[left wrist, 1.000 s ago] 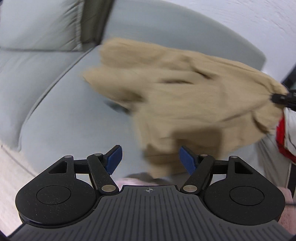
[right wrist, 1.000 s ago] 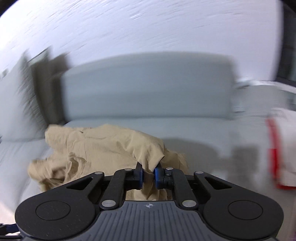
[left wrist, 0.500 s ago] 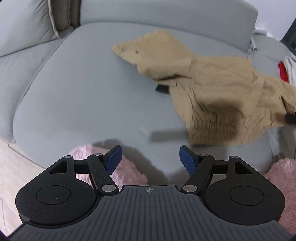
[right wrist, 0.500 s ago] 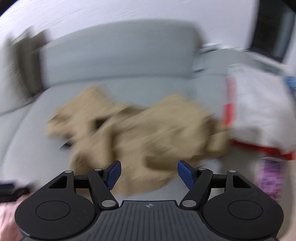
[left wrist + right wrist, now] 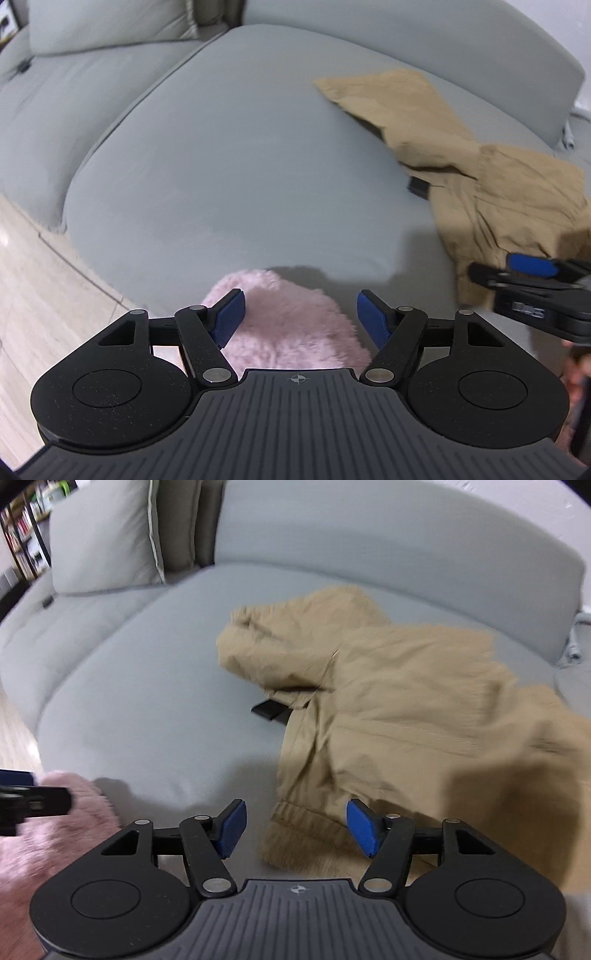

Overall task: Fold clothes
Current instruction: 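Lift the khaki jacket by its cuff with the right gripper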

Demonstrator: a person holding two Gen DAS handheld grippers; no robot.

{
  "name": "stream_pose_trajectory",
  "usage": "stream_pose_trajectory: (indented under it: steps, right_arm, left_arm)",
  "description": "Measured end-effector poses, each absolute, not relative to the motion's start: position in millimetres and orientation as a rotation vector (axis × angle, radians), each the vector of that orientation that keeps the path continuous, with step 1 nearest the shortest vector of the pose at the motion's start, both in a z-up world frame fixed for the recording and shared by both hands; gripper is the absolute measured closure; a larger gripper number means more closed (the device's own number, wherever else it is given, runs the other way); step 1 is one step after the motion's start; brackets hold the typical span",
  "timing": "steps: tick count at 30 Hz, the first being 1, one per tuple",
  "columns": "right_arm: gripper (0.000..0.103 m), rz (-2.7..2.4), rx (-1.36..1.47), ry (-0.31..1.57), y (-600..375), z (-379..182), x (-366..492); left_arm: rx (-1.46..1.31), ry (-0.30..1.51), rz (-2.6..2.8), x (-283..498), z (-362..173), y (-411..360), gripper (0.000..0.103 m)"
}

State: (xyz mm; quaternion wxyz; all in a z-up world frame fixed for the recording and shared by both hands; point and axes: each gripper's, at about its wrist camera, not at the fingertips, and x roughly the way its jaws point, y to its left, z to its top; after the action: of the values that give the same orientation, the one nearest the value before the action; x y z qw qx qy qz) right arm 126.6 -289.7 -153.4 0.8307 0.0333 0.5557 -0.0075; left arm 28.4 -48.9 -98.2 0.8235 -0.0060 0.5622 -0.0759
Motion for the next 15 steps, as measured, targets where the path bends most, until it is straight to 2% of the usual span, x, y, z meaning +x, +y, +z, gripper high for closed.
stream_pose_trajectory:
  steps: [3, 5, 9, 10, 11, 13, 15]
  right_arm:
    - [0.039, -0.071, -0.05, 1.212, -273, -184, 131]
    - [0.03, -0.078, -0.121, 1.186, -265, -190, 128]
    - [0.029, -0.104, -0.148, 1.234, -267, -192, 138]
    - [0.036, -0.104, -0.121, 1.253, -269, -190, 142]
    - [0.053, -0.113, -0.094, 1.258, -272, -188, 143]
    - [0.072, -0.199, 0.024, 1.238, -286, -177, 143]
    - [0.079, -0.217, 0.05, 1.231, -293, -176, 139]
  left_arm:
    - [-0.036, 1.205, -0.158, 33, -100, -39, 0.03]
    - [-0.052, 1.212, -0.161, 36, -102, -32, 0.03]
    - [-0.066, 1.215, -0.173, 37, -105, -25, 0.03]
    - [-0.066, 1.212, -0.179, 37, -105, -24, 0.03]
    - [-0.066, 1.209, -0.184, 36, -105, -23, 0.03]
    - [-0.07, 1.204, -0.195, 35, -104, -21, 0.03]
    - [-0.069, 1.206, -0.198, 34, -105, -18, 0.03]
